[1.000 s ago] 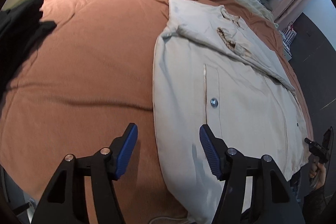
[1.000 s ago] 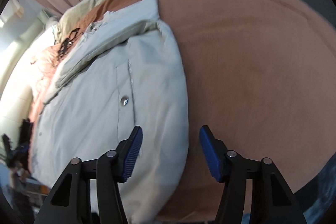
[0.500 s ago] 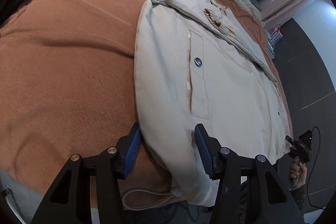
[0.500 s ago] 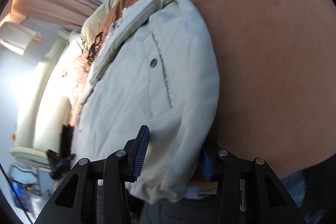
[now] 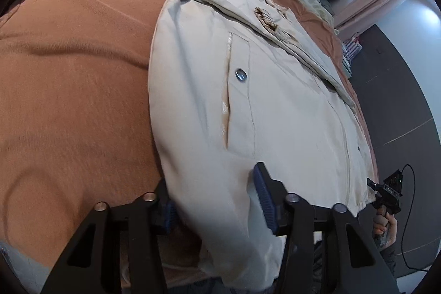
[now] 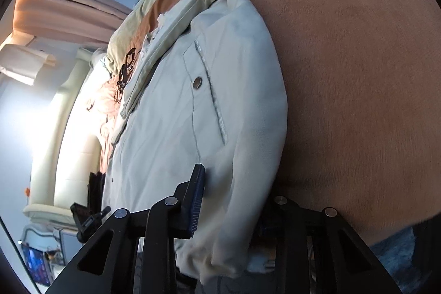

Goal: Fold large clothes
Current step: 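Grasp the cream jacket hem with both tools and fold it over the collar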

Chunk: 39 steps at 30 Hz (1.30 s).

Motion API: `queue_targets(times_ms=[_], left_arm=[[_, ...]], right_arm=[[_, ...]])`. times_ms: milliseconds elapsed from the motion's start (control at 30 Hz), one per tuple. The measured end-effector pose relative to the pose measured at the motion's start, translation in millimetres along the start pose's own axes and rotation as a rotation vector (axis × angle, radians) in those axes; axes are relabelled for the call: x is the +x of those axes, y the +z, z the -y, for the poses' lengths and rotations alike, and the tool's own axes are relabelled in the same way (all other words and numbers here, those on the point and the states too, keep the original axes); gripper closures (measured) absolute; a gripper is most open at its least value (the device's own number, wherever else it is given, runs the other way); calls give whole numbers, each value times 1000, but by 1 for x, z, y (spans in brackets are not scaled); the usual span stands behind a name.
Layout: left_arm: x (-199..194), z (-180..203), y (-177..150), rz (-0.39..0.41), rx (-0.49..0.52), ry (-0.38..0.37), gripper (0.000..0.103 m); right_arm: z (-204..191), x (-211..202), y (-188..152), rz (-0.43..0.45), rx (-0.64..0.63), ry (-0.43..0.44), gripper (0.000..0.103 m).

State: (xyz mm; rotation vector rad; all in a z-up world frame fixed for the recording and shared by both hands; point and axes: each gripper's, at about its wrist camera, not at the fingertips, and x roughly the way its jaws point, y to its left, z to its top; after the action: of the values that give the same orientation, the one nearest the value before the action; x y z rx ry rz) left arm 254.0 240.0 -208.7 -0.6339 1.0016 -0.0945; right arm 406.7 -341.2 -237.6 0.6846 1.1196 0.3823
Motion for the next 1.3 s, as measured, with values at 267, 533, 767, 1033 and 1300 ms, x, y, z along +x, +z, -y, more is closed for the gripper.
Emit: queue_targets(times_ms=[267, 533, 767, 1033, 1300], left_arm=[[-20, 3, -15, 73, -10, 4, 90], [-75, 27, -14, 196, 14, -66, 92], [-128, 41, -29, 276, 42, -109, 93], [-178, 46, -74, 339, 77, -119, 93], [-207, 40, -139, 362, 91, -126, 93]], right_arm=[[-17, -12, -13, 26, -94, -54, 93], [-50, -54, -15, 118, -155, 44, 95], [-73, -104, -34, 178, -222, 111, 95], [-82, -160, -75, 238, -277, 151, 95], [-76, -182, -122, 241, -298, 149, 95]])
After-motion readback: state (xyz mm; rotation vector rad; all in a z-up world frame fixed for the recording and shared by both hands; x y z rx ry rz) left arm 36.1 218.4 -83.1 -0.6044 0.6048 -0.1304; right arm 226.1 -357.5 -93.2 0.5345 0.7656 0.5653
